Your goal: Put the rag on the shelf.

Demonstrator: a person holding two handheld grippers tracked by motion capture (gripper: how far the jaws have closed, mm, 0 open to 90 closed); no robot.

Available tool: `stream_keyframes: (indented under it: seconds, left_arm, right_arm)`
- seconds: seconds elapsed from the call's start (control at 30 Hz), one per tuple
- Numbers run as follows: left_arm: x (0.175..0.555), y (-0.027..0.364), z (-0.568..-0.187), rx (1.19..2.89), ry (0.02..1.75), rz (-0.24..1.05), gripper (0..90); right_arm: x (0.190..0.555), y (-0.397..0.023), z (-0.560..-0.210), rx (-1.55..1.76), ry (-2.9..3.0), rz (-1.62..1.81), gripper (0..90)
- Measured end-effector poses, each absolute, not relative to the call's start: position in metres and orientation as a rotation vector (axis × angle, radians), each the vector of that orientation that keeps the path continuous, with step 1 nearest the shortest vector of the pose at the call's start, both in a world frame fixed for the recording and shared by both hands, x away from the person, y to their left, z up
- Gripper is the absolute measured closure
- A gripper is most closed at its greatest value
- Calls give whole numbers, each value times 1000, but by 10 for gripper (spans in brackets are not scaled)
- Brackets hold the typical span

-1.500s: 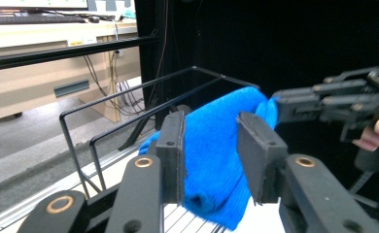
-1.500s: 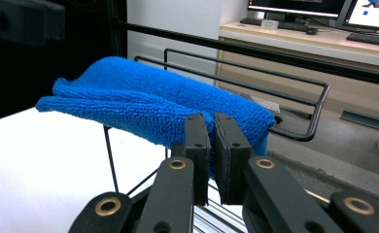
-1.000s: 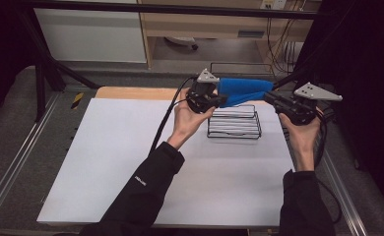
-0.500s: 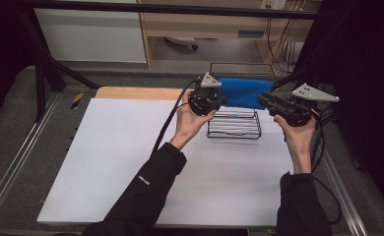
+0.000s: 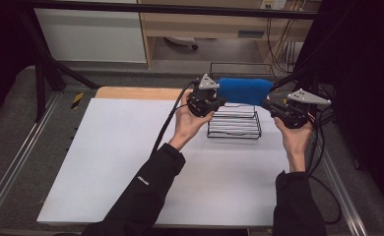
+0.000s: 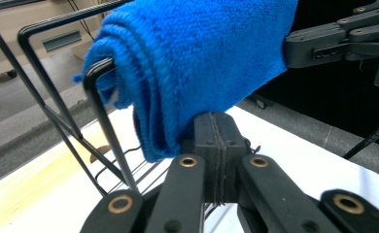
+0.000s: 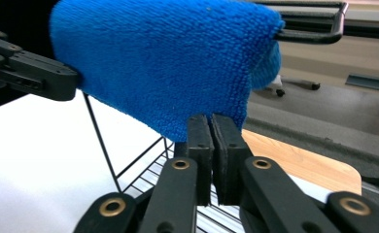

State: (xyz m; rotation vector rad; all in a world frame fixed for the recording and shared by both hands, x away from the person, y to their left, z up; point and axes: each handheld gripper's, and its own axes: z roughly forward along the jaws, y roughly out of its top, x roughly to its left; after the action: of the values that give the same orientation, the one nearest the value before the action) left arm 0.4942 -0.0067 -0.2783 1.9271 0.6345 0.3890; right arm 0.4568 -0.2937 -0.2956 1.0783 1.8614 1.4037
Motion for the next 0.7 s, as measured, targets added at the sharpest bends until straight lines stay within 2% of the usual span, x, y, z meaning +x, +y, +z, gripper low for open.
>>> stream_keyframes:
  seconds: [0.2,0.43,0.7]
  left_arm:
    - [486,8,-277,1935,644,400,778]
    - [471,35,-282,1974,670,409,615]
    - [453,75,-301,2012,728,424,404]
  right_arm:
    - [442,-291,-289,1048,1878,1453,753]
    - [425,-281,-287,1091,1909,1479,490]
    - [412,-265,-295,1126,1960,1509,255]
